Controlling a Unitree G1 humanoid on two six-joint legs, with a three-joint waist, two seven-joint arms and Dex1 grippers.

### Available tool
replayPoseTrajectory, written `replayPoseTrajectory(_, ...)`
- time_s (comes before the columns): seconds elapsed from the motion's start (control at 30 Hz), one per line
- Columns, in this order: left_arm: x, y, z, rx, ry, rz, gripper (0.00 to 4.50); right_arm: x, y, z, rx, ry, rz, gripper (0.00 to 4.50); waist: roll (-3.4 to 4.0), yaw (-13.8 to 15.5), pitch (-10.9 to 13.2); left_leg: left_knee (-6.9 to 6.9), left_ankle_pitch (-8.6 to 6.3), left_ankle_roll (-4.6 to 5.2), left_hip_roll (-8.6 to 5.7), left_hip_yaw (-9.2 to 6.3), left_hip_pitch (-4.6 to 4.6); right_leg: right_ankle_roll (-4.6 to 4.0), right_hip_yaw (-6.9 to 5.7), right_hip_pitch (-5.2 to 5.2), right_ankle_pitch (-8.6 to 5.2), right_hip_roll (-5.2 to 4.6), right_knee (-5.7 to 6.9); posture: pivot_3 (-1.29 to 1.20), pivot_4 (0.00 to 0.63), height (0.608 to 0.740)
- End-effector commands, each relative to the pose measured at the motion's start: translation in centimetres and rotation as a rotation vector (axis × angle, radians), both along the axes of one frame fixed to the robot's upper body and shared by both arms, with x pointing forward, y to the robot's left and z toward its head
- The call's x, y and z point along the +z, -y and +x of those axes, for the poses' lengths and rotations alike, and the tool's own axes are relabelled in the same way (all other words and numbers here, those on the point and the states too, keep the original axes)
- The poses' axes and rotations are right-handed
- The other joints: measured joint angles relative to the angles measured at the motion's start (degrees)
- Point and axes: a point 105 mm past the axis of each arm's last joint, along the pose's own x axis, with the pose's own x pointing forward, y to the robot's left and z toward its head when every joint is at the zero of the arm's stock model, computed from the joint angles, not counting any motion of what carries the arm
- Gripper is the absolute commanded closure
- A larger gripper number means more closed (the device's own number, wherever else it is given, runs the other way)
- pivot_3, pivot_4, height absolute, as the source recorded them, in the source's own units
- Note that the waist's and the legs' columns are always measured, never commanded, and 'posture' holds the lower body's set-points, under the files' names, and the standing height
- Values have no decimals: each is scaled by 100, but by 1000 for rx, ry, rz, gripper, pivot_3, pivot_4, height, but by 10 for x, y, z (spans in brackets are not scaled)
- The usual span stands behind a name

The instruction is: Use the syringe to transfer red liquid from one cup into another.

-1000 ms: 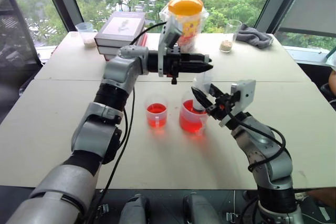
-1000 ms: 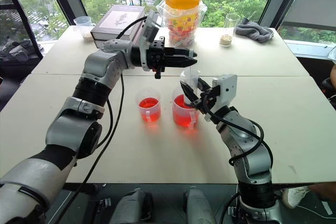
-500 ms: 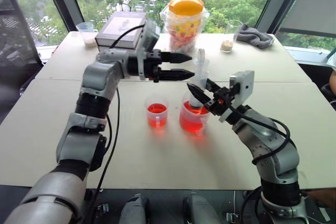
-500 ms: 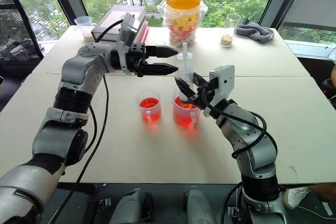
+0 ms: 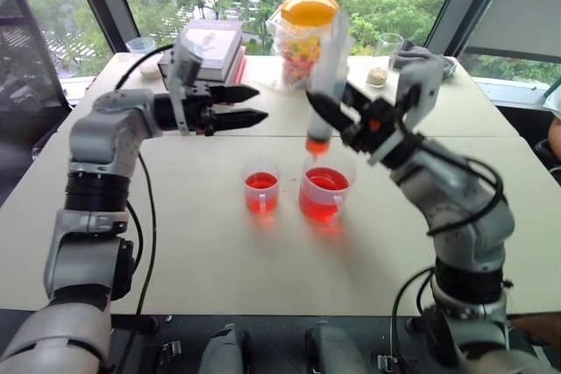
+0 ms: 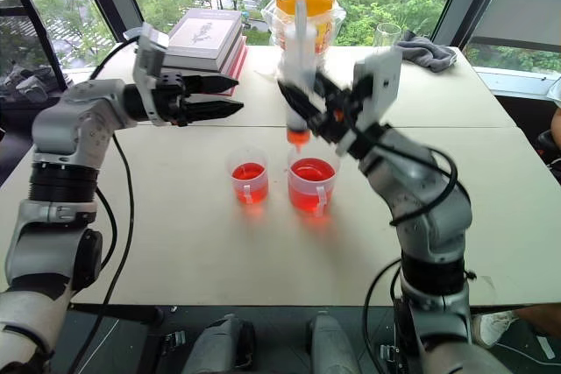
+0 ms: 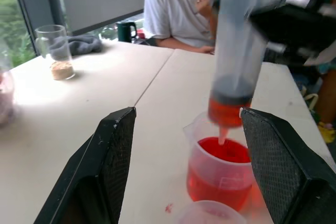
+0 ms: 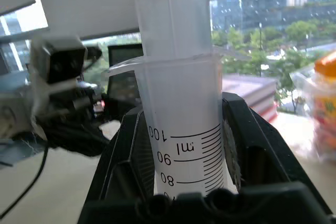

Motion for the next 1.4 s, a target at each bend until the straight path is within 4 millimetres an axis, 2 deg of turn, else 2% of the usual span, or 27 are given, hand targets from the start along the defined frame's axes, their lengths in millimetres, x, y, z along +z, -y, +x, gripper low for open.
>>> replayPoseTrajectory(0.03,10,-20,4,85,65,17,1266,22,-24,-1,144,18,76,3120,1,-7,0,-1,0,0,0,0,3,0,-2,1,0,0,2,0,150,740)
replayPoseTrajectory(0.17,14,-32,8,139,79,17,1266,16,-48,3,219,19,60,3120,1,14,0,-2,0,0,0,4,3,0,-1,2,0,-2,-1,0,150,740)
replayPoseTrajectory(0.3,20,-47,4,179,98,33,1266,-18,-68,12,274,-14,38,3120,-1,6,-1,-1,0,0,-1,10,-2,0,-1,2,0,-6,-8,0,150,740)
replayPoseTrajectory(0.43,25,-47,-2,162,102,36,1266,-43,-73,16,274,-29,-3,3120,-1,7,-1,-1,0,0,0,9,-3,0,-1,2,0,-5,-8,0,150,740)
replayPoseTrajectory(0.6,34,-37,-12,89,103,25,1266,-66,-73,19,257,-56,-42,3120,-1,-2,-1,0,0,-1,0,11,-2,1,-1,2,0,-6,-5,0,150,740)
replayPoseTrajectory(0.97,52,-9,-16,-46,100,-47,1266,-79,-70,23,218,-55,-78,3120,-1,-3,-1,0,1,-2,0,10,-2,1,-1,1,0,-4,-2,0,150,740)
replayPoseTrajectory(1.27,34,14,0,-66,103,12,1266,-75,-71,21,216,-37,-86,3120,-1,-5,-1,0,1,-3,0,10,-1,1,-1,0,0,-3,-1,0,150,740)
replayPoseTrajectory(1.33,34,19,1,-79,100,1,1802,-74,-72,21,217,-34,-86,3120,-1,-1,-1,0,1,-3,0,10,-1,0,-1,0,0,-3,-1,0,150,740)
replayPoseTrajectory(1.4,34,24,1,-96,100,-7,2560,-74,-72,20,218,-33,-86,3120,-1,0,-1,0,1,-3,0,10,-1,1,-1,1,0,-3,-2,0,150,740)
